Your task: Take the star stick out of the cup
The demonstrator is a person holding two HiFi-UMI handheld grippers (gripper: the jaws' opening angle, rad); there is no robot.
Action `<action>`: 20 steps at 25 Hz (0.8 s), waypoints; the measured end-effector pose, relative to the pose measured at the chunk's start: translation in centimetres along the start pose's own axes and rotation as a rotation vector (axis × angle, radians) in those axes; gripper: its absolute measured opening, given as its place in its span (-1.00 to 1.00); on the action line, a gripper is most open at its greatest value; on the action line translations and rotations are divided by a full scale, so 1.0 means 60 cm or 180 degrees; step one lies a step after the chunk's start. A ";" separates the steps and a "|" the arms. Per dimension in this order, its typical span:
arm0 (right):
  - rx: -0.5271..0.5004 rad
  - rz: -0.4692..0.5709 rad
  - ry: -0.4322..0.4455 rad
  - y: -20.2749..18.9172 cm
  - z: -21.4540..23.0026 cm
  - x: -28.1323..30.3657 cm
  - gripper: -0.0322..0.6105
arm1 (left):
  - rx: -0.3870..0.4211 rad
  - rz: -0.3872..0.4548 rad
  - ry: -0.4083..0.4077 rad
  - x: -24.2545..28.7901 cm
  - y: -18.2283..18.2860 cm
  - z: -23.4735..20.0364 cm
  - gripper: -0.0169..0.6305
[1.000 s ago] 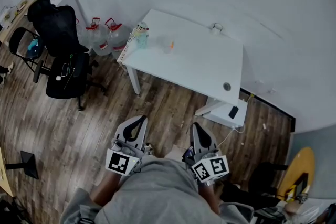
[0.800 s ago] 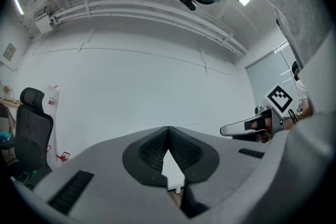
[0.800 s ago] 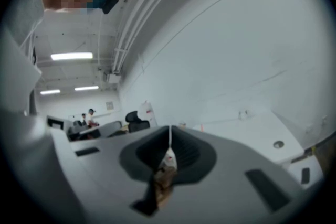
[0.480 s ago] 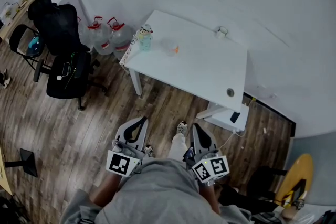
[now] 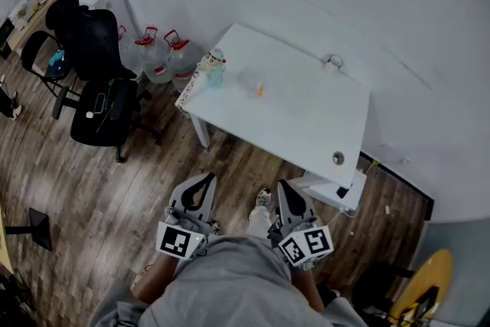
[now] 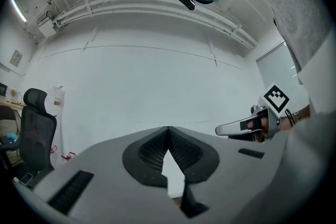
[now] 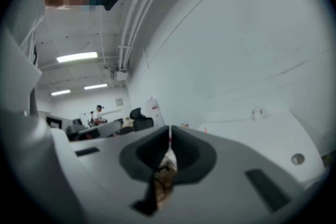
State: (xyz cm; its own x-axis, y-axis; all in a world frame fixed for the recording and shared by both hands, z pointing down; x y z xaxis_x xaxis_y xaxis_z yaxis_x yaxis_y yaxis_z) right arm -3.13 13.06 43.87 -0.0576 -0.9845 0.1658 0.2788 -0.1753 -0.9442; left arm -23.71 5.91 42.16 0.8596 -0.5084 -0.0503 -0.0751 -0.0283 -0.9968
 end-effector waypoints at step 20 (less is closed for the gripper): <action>0.0043 -0.0201 0.0488 0.089 0.214 0.144 -0.79 | 0.0040 -0.0131 0.0428 0.240 -0.005 0.029 -0.85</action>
State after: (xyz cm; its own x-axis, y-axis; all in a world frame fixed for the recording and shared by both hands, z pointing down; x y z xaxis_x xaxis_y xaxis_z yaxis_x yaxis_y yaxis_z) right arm 10.17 3.49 43.91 -0.2207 -0.9589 0.1783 0.2828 -0.2379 -0.9292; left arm -10.42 0.09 41.62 0.7864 -0.6177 -0.0014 -0.0342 -0.0413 -0.9986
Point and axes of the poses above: the fingertips, and each gripper's own axes: x forward along the fingers, z to its right, y out of its top, the point moved 6 cm from there along -x, backward along the fingers, and after that the axes turned 9 degrees about -y, right-handed, at the moved point
